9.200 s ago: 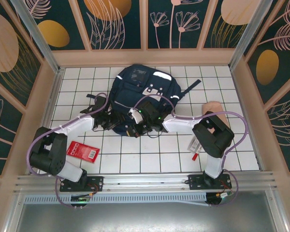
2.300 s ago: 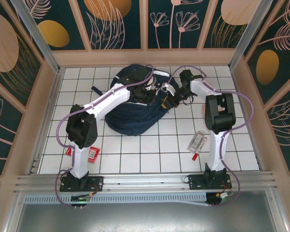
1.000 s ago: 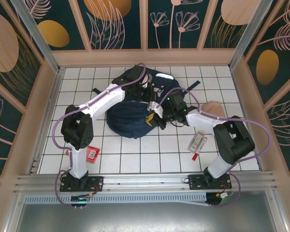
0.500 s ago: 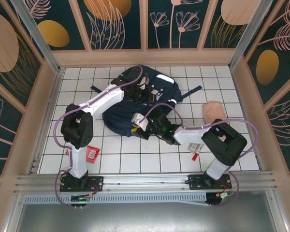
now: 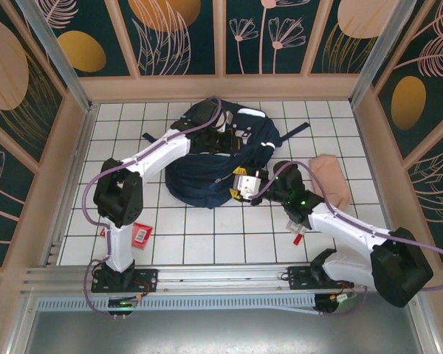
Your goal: Pack books, pencil case, and school supplies into a backpack
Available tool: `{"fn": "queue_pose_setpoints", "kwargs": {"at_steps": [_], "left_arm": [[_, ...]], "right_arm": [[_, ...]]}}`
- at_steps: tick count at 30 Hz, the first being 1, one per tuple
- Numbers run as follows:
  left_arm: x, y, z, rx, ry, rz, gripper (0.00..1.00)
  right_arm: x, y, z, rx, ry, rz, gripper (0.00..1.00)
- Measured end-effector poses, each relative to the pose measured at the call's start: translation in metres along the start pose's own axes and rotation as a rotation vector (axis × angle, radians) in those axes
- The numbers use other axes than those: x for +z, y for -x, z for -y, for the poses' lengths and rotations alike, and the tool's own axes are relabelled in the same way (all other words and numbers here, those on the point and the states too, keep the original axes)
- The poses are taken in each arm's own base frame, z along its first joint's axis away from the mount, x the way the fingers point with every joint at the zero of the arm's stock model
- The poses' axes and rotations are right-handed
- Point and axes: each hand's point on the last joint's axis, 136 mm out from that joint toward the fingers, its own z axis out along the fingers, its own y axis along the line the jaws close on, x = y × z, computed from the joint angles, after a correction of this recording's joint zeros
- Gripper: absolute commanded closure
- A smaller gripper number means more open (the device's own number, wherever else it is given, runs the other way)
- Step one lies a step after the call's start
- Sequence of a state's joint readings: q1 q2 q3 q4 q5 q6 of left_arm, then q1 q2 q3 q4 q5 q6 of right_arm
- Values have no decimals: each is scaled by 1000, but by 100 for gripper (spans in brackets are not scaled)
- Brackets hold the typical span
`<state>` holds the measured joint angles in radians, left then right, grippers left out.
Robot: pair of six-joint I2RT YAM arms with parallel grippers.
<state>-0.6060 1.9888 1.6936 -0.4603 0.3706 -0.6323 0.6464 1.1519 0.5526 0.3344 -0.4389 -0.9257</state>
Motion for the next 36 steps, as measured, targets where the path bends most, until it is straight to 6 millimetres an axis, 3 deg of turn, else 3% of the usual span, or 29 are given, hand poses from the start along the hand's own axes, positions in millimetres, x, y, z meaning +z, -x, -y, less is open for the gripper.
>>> {"fn": "queue_pose_setpoints", "kwargs": {"at_steps": [11,15,19,25,28,31,34,36], "left_arm": [[0,-4,3,-5,-32,-25,100],[0,-4,3,-4,-38,-23,100],[0,-2,0,-17,-34,-21,100],[-4,1,-2,-38,-41,-15,68],[-20,1,-3,-36,-37,4,61],[-54,-6,-14,-35,-11,55,62],[-96,-24,-20,-11,-21,110,62],[-110,-45,-21,14,-54,114,64]], "right_arm": [[39,-41,11,-159,-57,-64,51],[49,-42,30,-197,-161,-54,59],[57,-46,32,-190,-188,-36,67],[66,-52,31,-180,-206,-25,93],[67,-53,29,-163,-196,-20,100],[67,-52,28,-146,-190,-14,100],[66,-52,27,-104,-179,1,100],[66,-53,28,-63,-169,13,100]]}}
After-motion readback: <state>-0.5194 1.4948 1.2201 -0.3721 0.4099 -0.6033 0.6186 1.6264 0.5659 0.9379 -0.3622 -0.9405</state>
